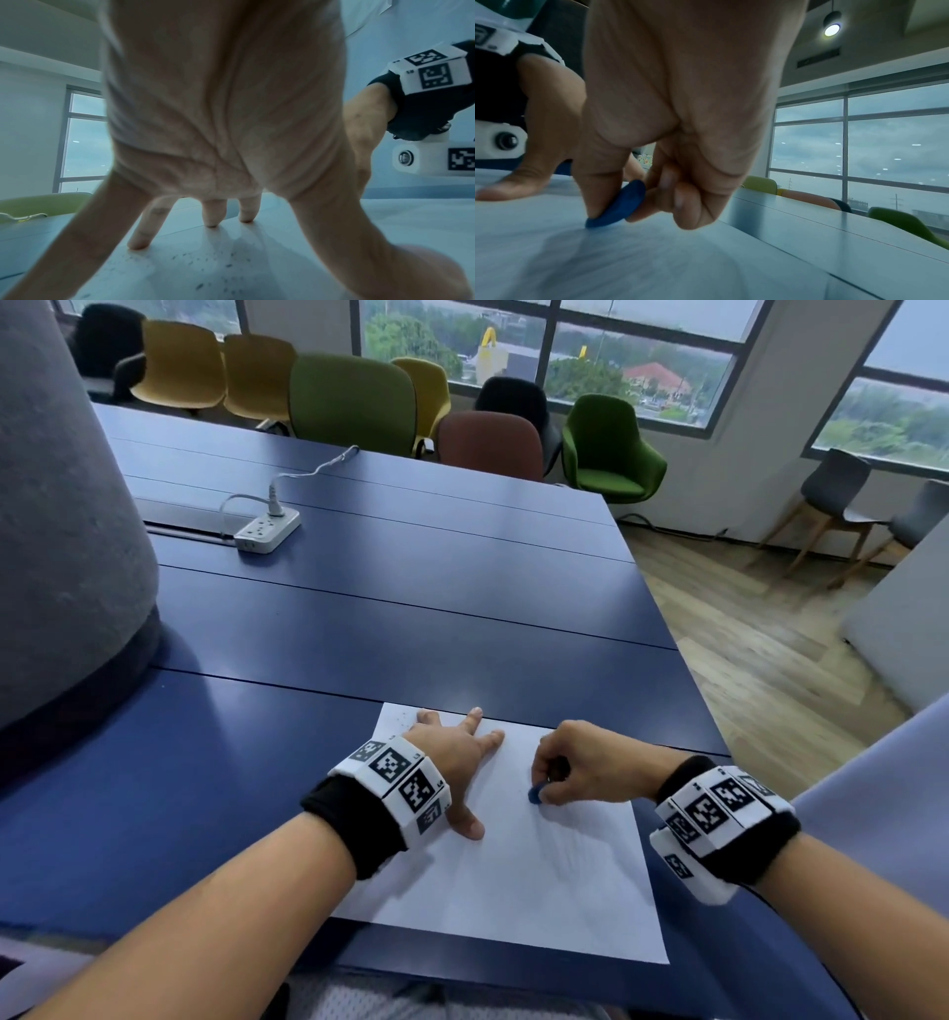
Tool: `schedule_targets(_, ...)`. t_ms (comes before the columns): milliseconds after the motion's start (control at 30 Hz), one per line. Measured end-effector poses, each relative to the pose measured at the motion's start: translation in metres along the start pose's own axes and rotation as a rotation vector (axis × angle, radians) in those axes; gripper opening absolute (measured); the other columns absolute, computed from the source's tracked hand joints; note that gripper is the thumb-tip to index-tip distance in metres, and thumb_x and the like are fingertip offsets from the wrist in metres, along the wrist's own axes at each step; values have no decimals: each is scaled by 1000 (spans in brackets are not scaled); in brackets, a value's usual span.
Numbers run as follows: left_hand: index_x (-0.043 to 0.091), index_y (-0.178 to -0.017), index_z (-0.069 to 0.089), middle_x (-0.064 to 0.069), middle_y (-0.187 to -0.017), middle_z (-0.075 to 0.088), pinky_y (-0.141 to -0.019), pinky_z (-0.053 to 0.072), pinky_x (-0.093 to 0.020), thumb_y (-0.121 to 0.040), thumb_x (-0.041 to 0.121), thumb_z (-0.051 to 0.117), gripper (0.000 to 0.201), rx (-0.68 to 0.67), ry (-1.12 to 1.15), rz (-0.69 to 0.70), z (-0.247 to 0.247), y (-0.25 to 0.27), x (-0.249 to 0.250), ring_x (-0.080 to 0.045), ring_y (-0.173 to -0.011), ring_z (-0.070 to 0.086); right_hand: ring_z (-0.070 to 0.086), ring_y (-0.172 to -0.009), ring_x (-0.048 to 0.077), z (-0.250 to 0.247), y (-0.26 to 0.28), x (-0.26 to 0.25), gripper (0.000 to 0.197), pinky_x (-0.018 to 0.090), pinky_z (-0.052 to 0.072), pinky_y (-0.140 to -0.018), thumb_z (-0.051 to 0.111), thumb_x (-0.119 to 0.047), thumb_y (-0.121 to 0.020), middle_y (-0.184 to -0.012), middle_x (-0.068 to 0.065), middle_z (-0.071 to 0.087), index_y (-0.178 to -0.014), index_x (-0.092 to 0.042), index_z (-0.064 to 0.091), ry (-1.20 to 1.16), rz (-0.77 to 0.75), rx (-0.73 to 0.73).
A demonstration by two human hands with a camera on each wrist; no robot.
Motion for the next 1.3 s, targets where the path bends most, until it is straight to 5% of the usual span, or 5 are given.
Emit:
schedule_targets(600, 34, -157, -5, 5, -164, -14, -106, 36, -57, -70, 59, 79, 123, -17, -8, -1, 1, -1, 2, -55, -143, 6, 53, -61, 6, 4, 1, 1, 10, 27, 49, -63, 75, -29, -78, -75, -4, 67, -82, -20, 72, -1, -14, 26)
schedule_targets(767, 35, -157, -3, 6, -164, -14, -108, 36, -58, -70, 56, 81, 122, -15, 14, -6, 0, 0, 1, -54, -144, 5, 52, -62, 1, 14, 15, -13, 10, 16, 44, -60, 74, -21, -79, -84, -1, 72, -89, -18, 73, 10, -62, -230)
schedule_targets(933, 36, -156, -2, 4, -165, -11, -108, 35, -56, -70, 59, 79, 121, -4, -15, 0, 0, 1, 2, -53, -143, 10, 53, -63, 8, -4, -17, -2, 13, 25, 47, -63, 75, -27, -80, -78, 0, 66, -84, -14, 72, 48, -31, 136)
schedule_targets(1100, 35, -156, -4, 4, -164, -13, -107, 36, -56, -70, 59, 79, 123, -13, -9, -7, -1, 1, 1, -54, -143, 8, 50, -58, 4, 3, -3, -11, 8, 18, 42, -58, 74, -25, -79, -72, -7, 63, -86, -21, 73, 40, -62, -121)
schedule_targets(1300, 36, -156, -3, 5, -165, -11, -108, 35, -57, -69, 59, 79, 122, -6, -6, 0, 0, 1, 1, -53, -143, 9, 50, -60, 7, -5, -14, -2, 12, 21, 42, -59, 72, -24, -81, -78, 1, 66, -87, -14, 71, 57, -22, 122)
Point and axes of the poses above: each hand's wrist, its own y-axis away from the middle knuckle, its own z-axis out of the palm, x = y × z, the point moved 3 cm from there along -y, towards the middle knuckle
